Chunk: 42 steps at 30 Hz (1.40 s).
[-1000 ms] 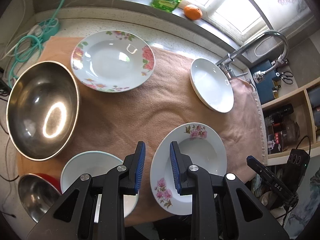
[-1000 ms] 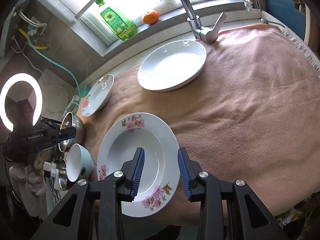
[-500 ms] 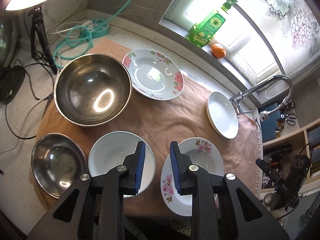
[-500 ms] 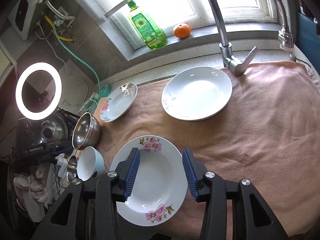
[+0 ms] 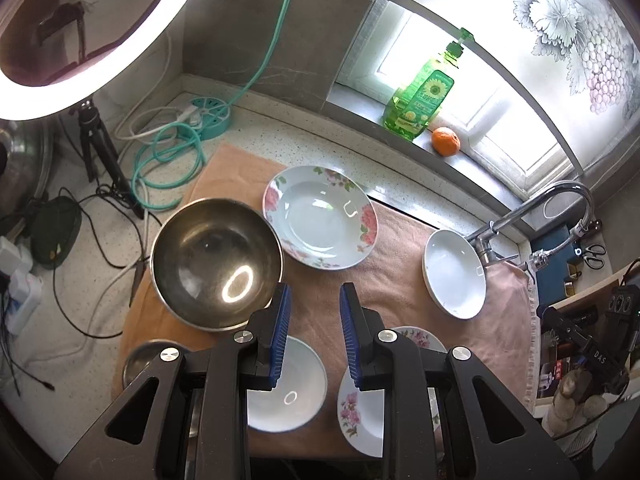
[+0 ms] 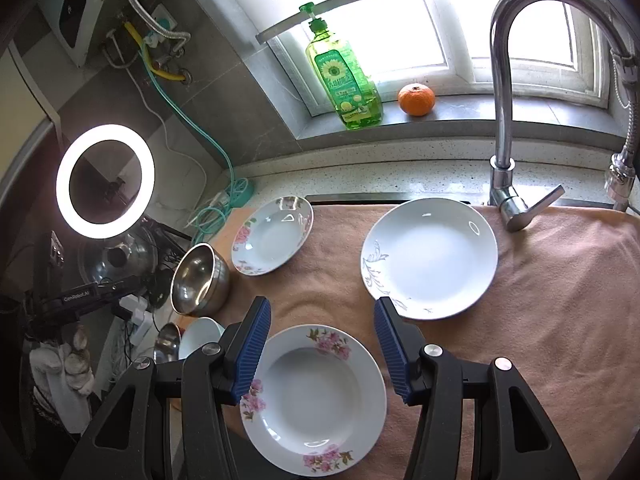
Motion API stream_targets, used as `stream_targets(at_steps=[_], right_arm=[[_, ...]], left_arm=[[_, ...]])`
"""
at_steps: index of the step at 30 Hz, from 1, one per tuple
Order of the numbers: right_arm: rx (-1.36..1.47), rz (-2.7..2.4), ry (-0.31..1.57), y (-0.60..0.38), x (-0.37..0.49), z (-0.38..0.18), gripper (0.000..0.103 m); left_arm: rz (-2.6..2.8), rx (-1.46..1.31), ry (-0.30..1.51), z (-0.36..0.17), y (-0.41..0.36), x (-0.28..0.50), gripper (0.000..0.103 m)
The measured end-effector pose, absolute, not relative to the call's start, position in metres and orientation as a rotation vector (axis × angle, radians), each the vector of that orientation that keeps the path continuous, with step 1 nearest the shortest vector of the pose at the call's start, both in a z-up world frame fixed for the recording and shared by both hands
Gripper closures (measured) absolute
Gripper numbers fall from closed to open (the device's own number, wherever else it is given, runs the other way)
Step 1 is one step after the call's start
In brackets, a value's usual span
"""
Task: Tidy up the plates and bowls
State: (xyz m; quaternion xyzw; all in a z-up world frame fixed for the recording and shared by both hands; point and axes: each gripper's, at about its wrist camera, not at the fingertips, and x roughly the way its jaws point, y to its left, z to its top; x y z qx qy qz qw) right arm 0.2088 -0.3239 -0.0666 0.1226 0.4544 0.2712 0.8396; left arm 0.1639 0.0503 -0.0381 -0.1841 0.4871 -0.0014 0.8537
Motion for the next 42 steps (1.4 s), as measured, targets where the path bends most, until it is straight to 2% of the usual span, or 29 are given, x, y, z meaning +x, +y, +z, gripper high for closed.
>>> stream_targets(at_steps=[6, 10, 14, 18, 29, 42], right_arm=[[0.256, 0.535, 0.946, -0.286, 0.238, -0.056, 0.053], [0.304, 0.526, 1.017, -0.261, 0.27, -0.069, 0.054], [0.309, 0.512, 1.082, -0.241, 0.298, -0.087, 0.061], [0.318, 0.511, 1.152, -0.224, 0.32, -0.106, 0.061], [0.336, 0.531, 1.284, -0.178, 0.371, -0.162, 0.073], [0.338, 0.509, 1.358, -0.159, 0.395, -0.204, 0.079]], left_arm=[[-0.096, -0.329, 1.085, -0.052, 0.069, 0.229, 0.08], [-0.143, -0.31, 1.146, -0.072, 0.08, 0.273, 0.08], [-0.161, -0.334, 1.213, -0.097, 0.091, 0.307, 0.08], [-0.166, -0.344, 1.273, -0.121, 0.098, 0.329, 0.08], [-0.128, -0.357, 1.374, -0.17, 0.111, 0.351, 0.08], [-0.134, -0.355, 1.401, -0.185, 0.108, 0.358, 0.08]])
